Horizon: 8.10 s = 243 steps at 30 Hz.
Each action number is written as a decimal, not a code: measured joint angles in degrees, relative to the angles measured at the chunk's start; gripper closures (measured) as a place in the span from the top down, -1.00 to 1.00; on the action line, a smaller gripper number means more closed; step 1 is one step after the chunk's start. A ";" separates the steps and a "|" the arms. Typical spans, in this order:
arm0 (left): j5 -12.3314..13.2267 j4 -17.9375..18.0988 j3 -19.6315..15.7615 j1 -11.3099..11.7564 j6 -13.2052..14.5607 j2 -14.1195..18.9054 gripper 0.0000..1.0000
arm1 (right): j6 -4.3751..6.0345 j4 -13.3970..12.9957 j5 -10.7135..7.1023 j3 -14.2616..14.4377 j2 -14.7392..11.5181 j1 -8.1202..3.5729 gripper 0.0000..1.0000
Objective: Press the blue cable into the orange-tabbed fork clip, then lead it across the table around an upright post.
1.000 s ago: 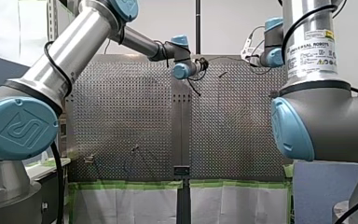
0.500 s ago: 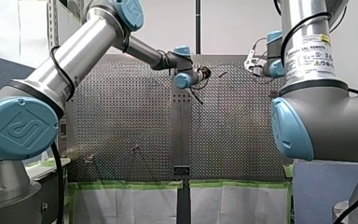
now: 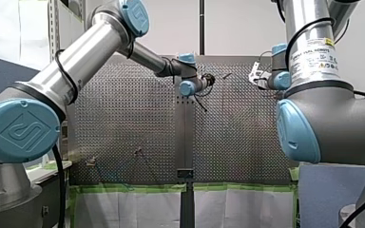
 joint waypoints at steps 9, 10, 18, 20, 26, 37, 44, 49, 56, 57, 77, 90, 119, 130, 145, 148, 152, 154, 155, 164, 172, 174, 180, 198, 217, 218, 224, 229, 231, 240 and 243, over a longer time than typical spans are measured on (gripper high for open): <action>-0.05 0.57 0.00 -0.35 -0.38 -3.43 -1.00 | 1.27 -5.00 1.05 4.88 0.40 0.19 -1.00; -0.11 0.61 0.00 -0.28 -0.45 -3.66 -1.00 | 1.36 -5.53 1.26 5.40 0.49 0.22 -1.00; -0.42 0.83 0.01 -0.02 -0.76 -4.31 -1.00 | 0.34 -8.88 2.62 7.43 3.42 1.00 -1.00; -0.43 0.84 0.00 -0.02 -0.85 -4.32 -1.00 | -0.39 -9.05 3.35 7.48 4.57 1.29 -1.00; -0.70 0.86 -0.01 -0.03 -1.01 -4.33 -1.00 | -1.89 -9.45 5.38 7.52 8.23 1.58 -1.00; -1.39 0.86 -0.01 -0.15 -1.04 -4.34 -1.00 | -2.74 -12.24 7.35 7.54 14.49 1.59 -1.00; -1.36 0.87 -0.01 -0.11 -1.04 -4.34 -1.00 | -2.84 -13.43 7.70 7.52 16.05 1.50 -1.00; -1.38 0.82 -0.01 -0.09 -1.04 -4.34 -0.48 | -3.44 -14.40 7.89 7.54 17.89 1.23 -1.00; -1.29 -0.52 -0.01 -0.28 -1.01 -4.34 0.86 | -4.38 -14.80 8.23 7.55 20.05 0.79 -1.00; -1.32 -0.77 -0.01 -0.31 -1.01 -4.34 1.00 | -4.46 -14.86 8.28 7.56 20.10 0.73 -1.00; -7.41 -5.07 -0.02 0.82 0.35 -6.51 1.00 | -7.40 -16.08 9.29 7.85 23.41 -1.34 -1.00; -8.38 -4.81 0.00 1.00 0.80 -6.67 1.00 | -7.81 -17.62 9.85 8.15 27.66 -2.41 -1.00; -7.96 -5.10 -0.01 0.98 0.81 -6.67 1.00 | -7.54 -26.40 12.10 8.11 42.93 -1.73 -1.00; -7.91 -5.03 -0.01 0.99 0.81 -6.68 1.00 | -7.66 -29.20 11.24 5.46 45.27 -1.80 -1.00; -7.83 -5.16 -0.01 0.99 0.81 -6.69 1.00 | -9.27 -29.66 10.65 0.60 49.29 -3.26 -1.00; -7.83 -5.19 -0.01 0.99 0.81 -6.70 1.00 | -9.56 -29.68 10.54 -0.31 49.48 -3.41 -1.00; -7.83 -5.40 -0.01 0.98 0.82 -6.70 1.00 | -9.87 -29.46 10.29 -1.75 50.63 -3.55 -1.00; -7.81 -5.74 -0.01 0.95 0.86 -6.69 1.00 | -10.05 -29.32 10.28 -2.13 51.14 -3.61 -1.00; -7.76 -5.97 -0.01 0.92 0.87 -6.68 1.00 | -10.21 -29.26 10.27 -2.29 51.37 -3.63 -1.00; -5.37 -10.37 -0.01 0.92 0.45 -6.61 1.00 | -10.63 -29.23 10.18 -2.52 51.80 -3.93 -1.00; -5.30 -15.04 -0.01 1.06 0.43 -6.18 1.00 | -10.64 -28.40 10.03 -2.52 51.83 -4.01 -1.00; -5.32 -16.25 -0.01 1.08 0.08 -6.08 1.00 | -10.64 -28.17 9.95 -2.52 51.83 -4.01 -1.00; -5.28 -19.88 -0.01 1.07 -1.45 -5.82 1.00 | -10.64 -27.97 9.69 -2.51 51.84 -4.09 -1.00; -5.14 -30.90 -0.01 1.56 2.41 -3.40 1.00 | -10.36 -28.41 8.72 -2.51 52.86 -4.18 -1.00; 4.50 -37.47 -0.01 3.09 0.42 -1.00 1.00 | -10.37 -28.13 8.37 -2.51 53.06 -4.36 -1.00; 4.92 -37.48 0.00 3.19 0.37 -0.49 1.00 | -10.36 -28.13 8.25 -2.51 53.07 -4.37 -1.00; 6.16 -37.62 -0.01 3.33 0.26 3.11 1.00 | -10.30 -28.12 8.01 -2.51 53.08 -4.31 -1.00; 7.82 -38.32 -0.01 2.92 0.39 4.94 1.00 | -10.29 -28.08 7.97 -2.51 53.08 -4.23 -1.00; 8.85 -38.97 -0.01 2.68 0.63 5.13 1.00 | -10.29 -28.06 7.90 -2.51 53.07 -4.17 -1.00; 12.00 -39.68 -0.01 2.13 0.85 5.22 1.00 | -10.29 -27.95 7.56 -2.50 53.08 -3.94 -1.00; 11.92 -39.77 -0.01 2.13 1.25 5.49 1.00 | -10.29 -27.95 7.54 -2.52 53.07 -3.91 -1.00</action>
